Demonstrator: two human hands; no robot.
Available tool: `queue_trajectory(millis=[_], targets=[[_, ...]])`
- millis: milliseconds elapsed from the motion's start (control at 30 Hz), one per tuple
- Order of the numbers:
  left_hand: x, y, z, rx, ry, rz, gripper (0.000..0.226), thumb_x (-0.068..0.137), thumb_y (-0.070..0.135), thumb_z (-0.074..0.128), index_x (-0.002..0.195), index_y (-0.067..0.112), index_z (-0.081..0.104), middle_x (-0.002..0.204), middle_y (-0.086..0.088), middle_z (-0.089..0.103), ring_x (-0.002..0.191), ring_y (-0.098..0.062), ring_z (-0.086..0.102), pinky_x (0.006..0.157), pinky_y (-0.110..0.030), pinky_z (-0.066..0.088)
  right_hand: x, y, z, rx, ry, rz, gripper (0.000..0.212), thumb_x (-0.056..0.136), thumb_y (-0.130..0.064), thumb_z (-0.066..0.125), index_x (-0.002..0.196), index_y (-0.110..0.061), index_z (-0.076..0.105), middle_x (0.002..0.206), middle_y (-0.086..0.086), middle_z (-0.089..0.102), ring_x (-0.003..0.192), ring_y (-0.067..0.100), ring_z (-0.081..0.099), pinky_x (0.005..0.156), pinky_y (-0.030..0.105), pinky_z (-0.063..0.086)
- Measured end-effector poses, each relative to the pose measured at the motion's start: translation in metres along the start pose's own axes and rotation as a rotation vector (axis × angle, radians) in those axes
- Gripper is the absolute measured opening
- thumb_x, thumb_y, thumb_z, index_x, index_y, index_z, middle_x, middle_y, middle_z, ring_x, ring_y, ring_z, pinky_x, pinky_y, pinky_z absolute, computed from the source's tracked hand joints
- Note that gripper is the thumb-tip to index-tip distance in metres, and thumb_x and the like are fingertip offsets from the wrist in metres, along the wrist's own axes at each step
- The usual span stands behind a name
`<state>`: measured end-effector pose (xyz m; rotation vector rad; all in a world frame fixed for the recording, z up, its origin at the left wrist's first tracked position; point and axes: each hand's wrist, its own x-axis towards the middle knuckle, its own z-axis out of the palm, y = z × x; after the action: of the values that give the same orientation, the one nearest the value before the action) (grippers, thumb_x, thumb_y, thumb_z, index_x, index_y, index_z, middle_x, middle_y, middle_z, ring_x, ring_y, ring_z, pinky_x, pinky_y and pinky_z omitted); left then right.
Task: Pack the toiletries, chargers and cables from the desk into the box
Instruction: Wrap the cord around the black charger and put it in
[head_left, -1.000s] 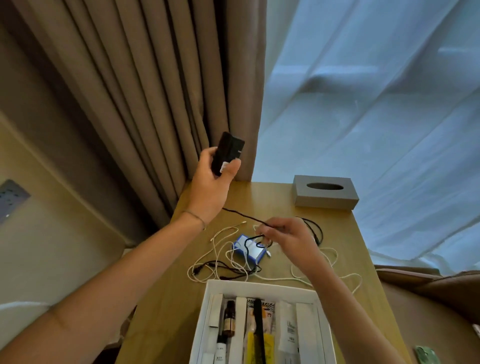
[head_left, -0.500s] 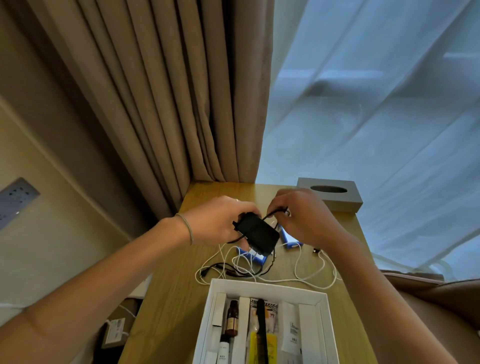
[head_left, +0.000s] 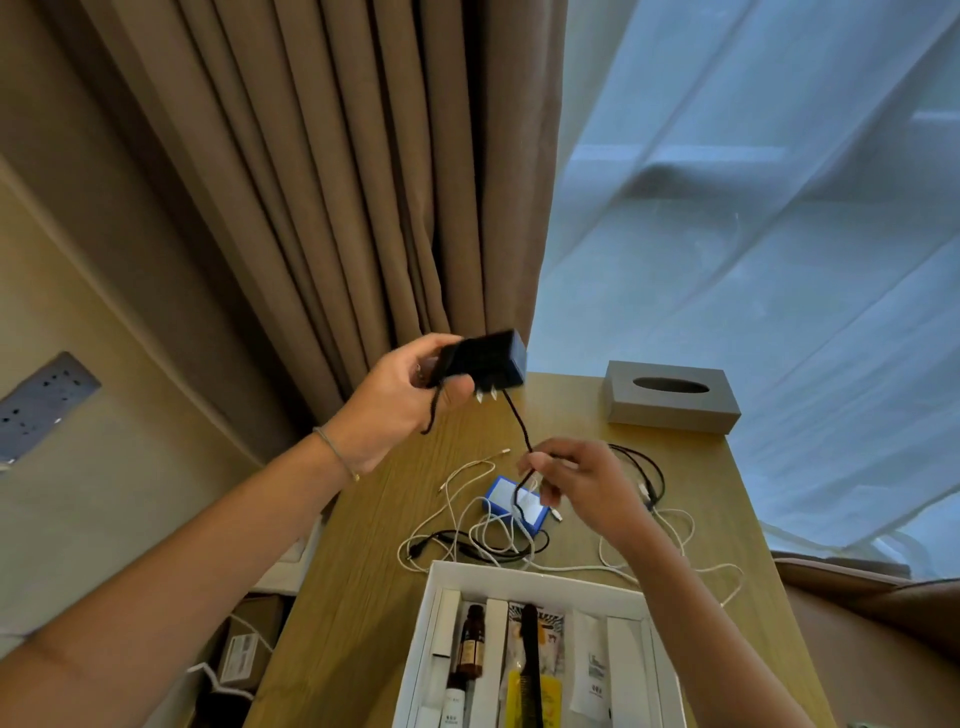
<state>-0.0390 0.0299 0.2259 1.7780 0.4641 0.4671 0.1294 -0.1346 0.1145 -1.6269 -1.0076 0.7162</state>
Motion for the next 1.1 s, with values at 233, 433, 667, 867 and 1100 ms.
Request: queue_trajectory(millis=[233,433,667,867,1100], targets=[[-0.002,0.002,0.010,0.089,-0.030,0.007,0.044,0.080,0.016,0.079,0.121,0.018,0.063,0.113,-0.007,0.070,0.106,-0.018,0.066,0.087,-0.027,0.055,0.005,0.033,-0.037,0.093,0.141,0.217,0.030,0.097,-0.002,0.058,0.086,-0.020,0.079,0.095,0.005,0.079,0.092,0.023,0.071,0.087,0.039,0.052],[0.004,0.015,0.027,0.207,-0.089,0.041,0.044,0.079,0.011,0.082,0.119,0.016,0.064,0.110,-0.005,0.070,0.103,-0.016,0.066,0.086,-0.018,0.052,0.013,-0.037,-0.022,0.188,0.086,-0.056,0.040,0.096,-0.012,0.050,0.101,-0.040,0.078,0.104,-0.013,0.078,0.104,0.002,0.069,0.085,0.013,0.051],[0.020,0.026,0.027,-0.013,0.231,0.049,0.029,0.088,0.018,0.073,0.116,0.014,0.066,0.089,0.005,0.069,0.068,0.006,0.062,0.060,-0.010,0.047,0.007,-0.038,0.049,0.173,0.012,0.028,0.027,0.107,-0.017,0.043,0.100,-0.001,0.063,0.057,-0.005,0.059,0.056,0.017,0.056,0.061,0.035,0.049],[0.047,-0.012,-0.015,0.626,0.394,0.160,0.046,0.076,0.027,0.085,0.114,0.021,0.061,0.107,0.006,0.062,0.095,-0.007,0.059,0.080,-0.022,0.051,-0.029,-0.040,0.052,-0.181,-0.121,0.103,0.028,0.103,-0.032,0.049,0.086,-0.018,0.066,0.069,0.002,0.070,0.062,0.014,0.066,0.070,0.049,0.057],[0.023,-0.047,-0.005,0.994,-0.212,0.024,0.045,0.074,0.026,0.084,0.112,0.029,0.060,0.108,0.004,0.064,0.103,-0.019,0.061,0.086,-0.040,0.051,-0.019,-0.077,-0.007,-0.324,-0.053,-0.187,0.020,0.099,-0.030,0.055,0.087,-0.027,0.070,0.068,0.004,0.064,0.056,0.014,0.054,0.057,0.036,0.047]])
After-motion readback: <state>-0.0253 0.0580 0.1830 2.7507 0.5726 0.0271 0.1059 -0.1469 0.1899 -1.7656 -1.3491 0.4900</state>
